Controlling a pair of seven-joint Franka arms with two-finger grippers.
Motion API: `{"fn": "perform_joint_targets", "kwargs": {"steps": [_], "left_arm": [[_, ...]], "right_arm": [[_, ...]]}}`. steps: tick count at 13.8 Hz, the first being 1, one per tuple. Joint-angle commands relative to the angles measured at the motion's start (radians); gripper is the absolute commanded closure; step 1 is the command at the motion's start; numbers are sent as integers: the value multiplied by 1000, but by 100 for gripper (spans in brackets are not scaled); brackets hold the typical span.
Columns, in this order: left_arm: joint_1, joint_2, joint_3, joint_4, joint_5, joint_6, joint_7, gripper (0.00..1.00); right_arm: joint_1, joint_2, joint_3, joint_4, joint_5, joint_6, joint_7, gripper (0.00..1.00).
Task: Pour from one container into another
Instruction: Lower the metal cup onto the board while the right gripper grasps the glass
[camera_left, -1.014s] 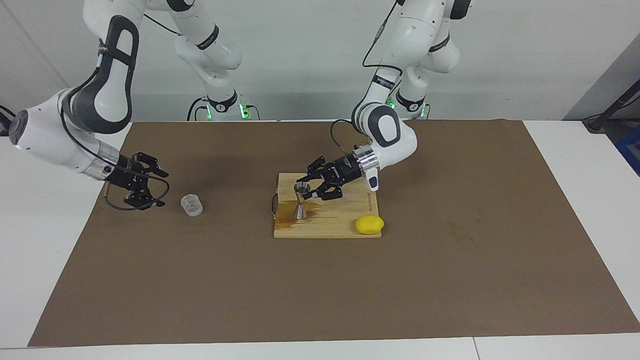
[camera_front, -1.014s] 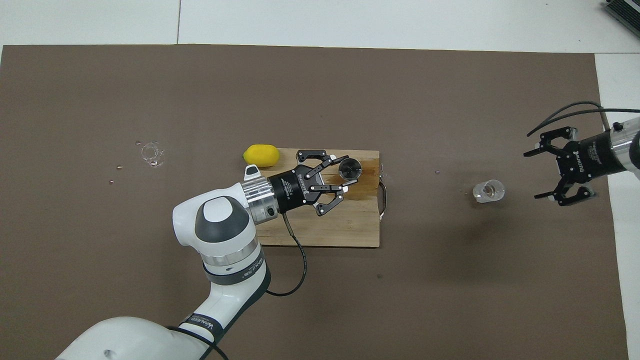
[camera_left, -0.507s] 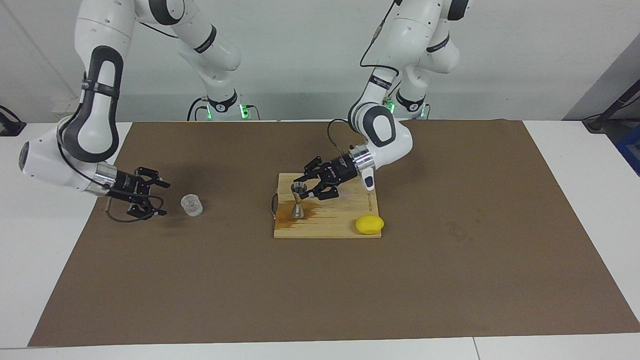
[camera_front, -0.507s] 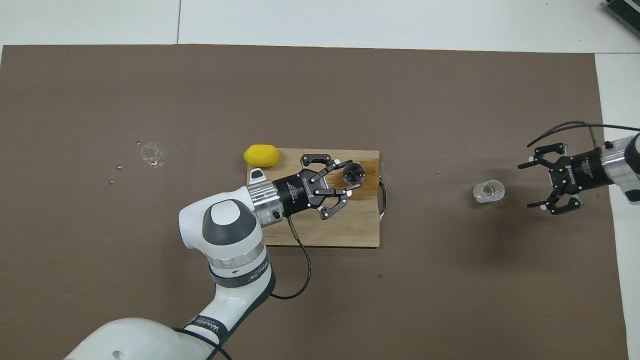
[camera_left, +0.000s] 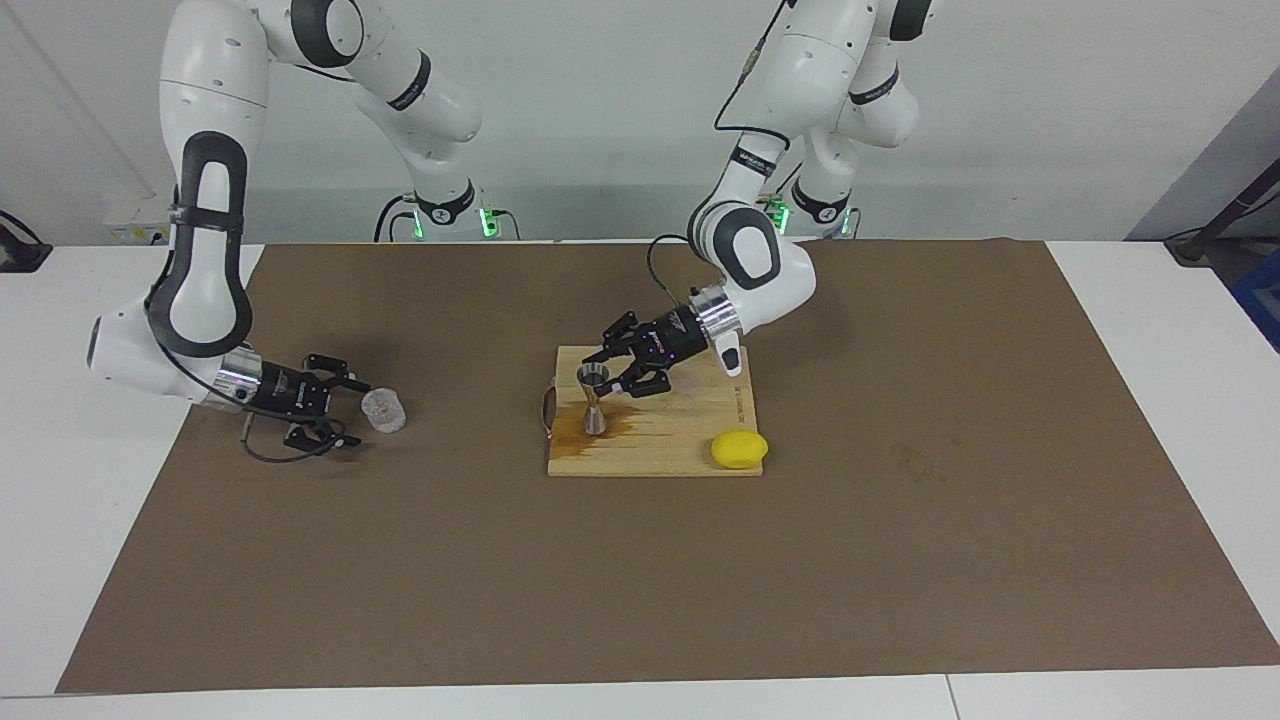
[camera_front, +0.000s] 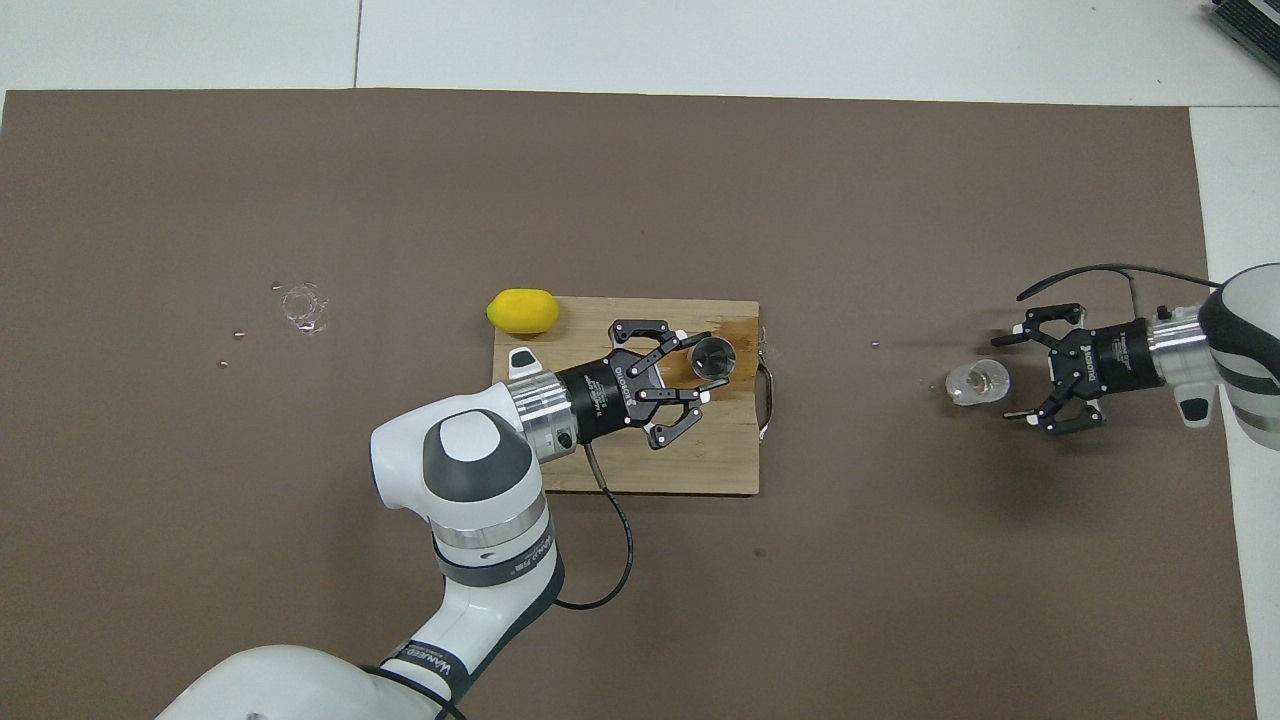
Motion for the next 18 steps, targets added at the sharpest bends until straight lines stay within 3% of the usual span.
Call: {"fn": "perform_joint_targets", "kwargs": {"steps": [1,6,12,13,15,16,17,18], "left_arm": [[-19,4,12,6,-1,22,-14,100],[-20,6,14,3,0,40,-14,100],[-35,9,14,-3,3,48,-8,100],[-36,13,15,-3,3,51,-8,100],[-36,13,14,-3,3,53,-8,100],[-36,13,14,-3,3,53,-10,34],[-36,13,14,-5,3,53,-10,0],[-36,13,14,-5,3,54,-10,0]], "right_arm": [[-7,-28,10,-65,38,37,-55,0],[35,-40,10,-102,110,57,-68,0],[18,-40,10,-100,110,42,-101,21],[15,-40,10,-100,110,42,-102,34],[4,-41,10,-94,110,34,-99,71],[4,-40,10,-93,110,33,-99,86],[4,-43,10,-92,110,30,-99,100],[4,-50,10,-92,110,25,-99,100]]}}
